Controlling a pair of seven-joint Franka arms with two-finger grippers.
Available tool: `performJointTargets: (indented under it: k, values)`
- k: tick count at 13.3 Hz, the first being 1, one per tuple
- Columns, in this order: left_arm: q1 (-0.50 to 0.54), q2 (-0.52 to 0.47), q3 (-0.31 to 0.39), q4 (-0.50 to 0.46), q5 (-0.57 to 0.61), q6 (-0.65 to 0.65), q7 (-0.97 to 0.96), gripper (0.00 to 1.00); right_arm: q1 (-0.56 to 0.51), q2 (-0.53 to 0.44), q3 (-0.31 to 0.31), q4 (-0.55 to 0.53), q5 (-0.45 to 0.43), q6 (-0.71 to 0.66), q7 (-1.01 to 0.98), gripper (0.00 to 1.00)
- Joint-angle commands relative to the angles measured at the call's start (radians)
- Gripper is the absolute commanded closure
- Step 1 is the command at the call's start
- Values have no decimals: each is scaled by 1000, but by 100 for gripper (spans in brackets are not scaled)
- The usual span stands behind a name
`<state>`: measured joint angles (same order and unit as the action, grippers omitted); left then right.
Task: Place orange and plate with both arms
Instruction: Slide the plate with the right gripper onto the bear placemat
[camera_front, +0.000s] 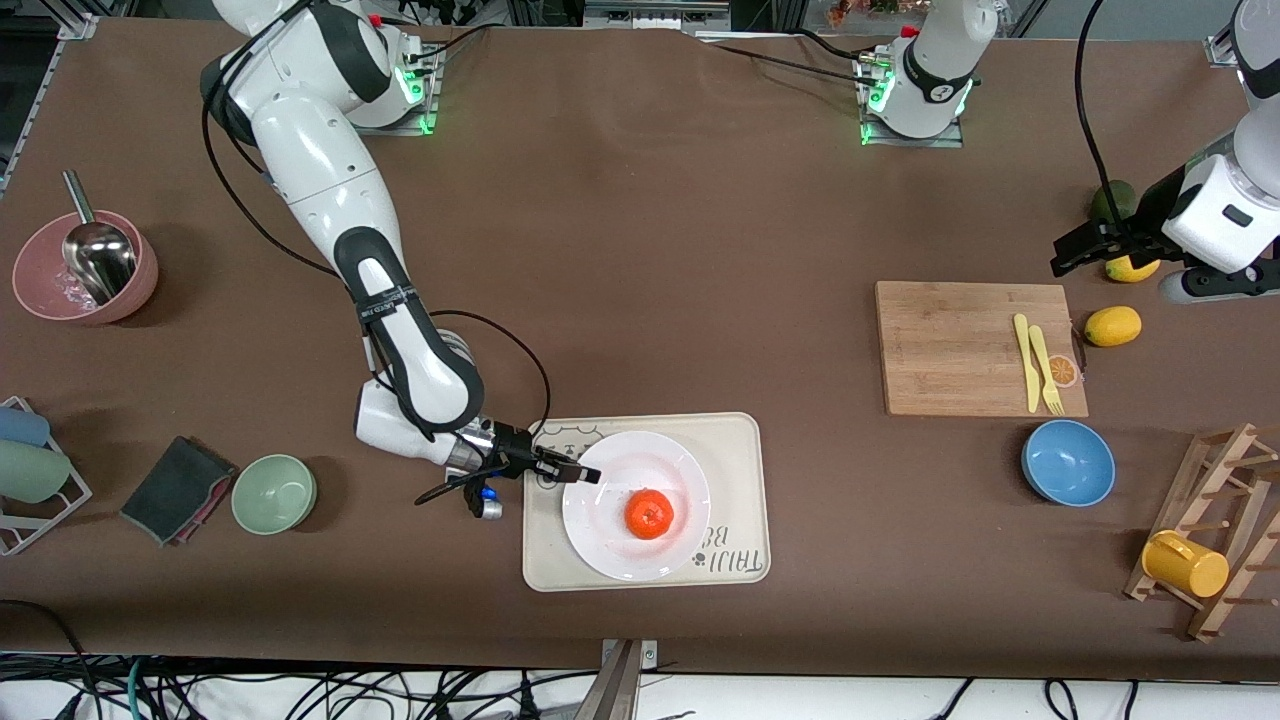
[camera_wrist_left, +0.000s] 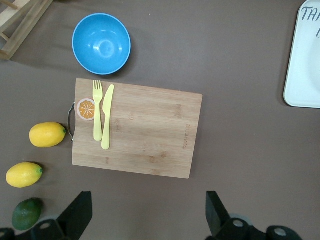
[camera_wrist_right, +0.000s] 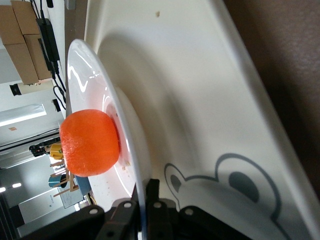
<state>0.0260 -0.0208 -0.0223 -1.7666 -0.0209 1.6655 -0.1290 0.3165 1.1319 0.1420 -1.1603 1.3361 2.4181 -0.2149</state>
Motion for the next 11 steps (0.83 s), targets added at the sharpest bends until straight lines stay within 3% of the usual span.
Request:
performJointTargets:
  k: [1,2,3,7,11]
  values:
    - [6,15,-2,29,-2,-10,3,0,18,26,2,42,-22,36,19,41]
    - [6,15,-2,27,-2,-10,3,0,18,26,2,42,-23,36,12,36]
    - [8,15,-2,27,-2,-10,3,0,18,26,2,42,-34,36,12,3]
    - [12,16,-2,26,-2,-10,5,0,10,11,-2,44,-90,33,9,0]
    - [12,22,-2,27,-7,-9,3,0,-19,-24,-1,44,-271,-11,11,0]
